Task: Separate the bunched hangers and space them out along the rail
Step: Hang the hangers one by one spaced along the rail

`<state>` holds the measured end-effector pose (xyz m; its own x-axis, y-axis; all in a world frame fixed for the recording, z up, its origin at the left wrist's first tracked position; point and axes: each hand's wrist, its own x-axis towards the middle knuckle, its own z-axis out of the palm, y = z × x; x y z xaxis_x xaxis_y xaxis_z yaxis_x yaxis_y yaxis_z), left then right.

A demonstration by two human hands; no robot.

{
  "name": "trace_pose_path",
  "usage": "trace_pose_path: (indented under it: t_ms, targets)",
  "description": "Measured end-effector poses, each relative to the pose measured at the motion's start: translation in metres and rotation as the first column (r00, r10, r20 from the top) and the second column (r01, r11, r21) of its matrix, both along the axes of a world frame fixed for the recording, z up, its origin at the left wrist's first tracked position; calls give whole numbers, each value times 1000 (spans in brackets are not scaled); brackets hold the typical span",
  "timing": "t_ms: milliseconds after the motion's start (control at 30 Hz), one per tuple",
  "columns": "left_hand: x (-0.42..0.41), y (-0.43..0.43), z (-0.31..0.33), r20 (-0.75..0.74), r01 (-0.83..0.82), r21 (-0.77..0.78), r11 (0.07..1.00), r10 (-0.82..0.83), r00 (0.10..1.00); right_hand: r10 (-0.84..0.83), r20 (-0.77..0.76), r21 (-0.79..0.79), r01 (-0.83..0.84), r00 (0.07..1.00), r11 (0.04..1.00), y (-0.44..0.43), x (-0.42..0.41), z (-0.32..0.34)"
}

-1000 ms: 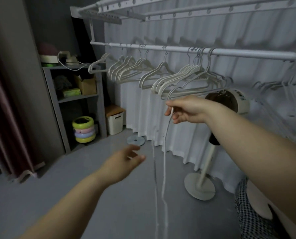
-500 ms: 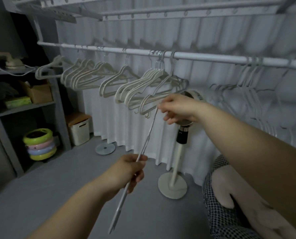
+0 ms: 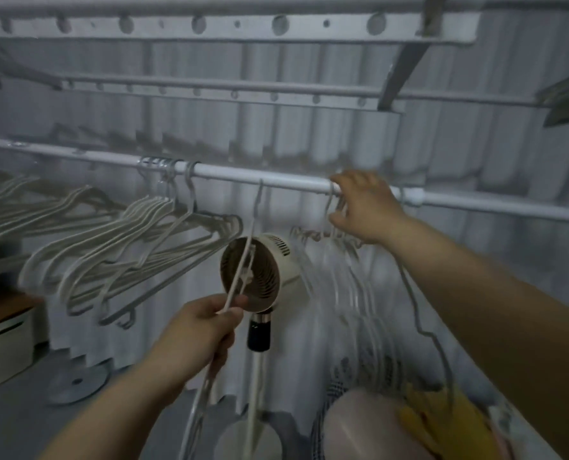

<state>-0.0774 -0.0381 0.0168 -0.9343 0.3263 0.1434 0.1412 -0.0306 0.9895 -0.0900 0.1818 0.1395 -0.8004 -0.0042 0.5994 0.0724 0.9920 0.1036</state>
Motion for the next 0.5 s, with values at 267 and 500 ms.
trace_pose_path:
  t_ms: [267, 500]
  targets:
    - [-41, 39, 23, -180, -89, -35, 995, 81, 980, -9, 116, 120, -5, 993, 993, 11, -39, 3]
    - [-71, 44, 35, -149, 9, -17, 1000, -12, 989, 18, 80, 106, -26, 997, 994, 4, -59, 5]
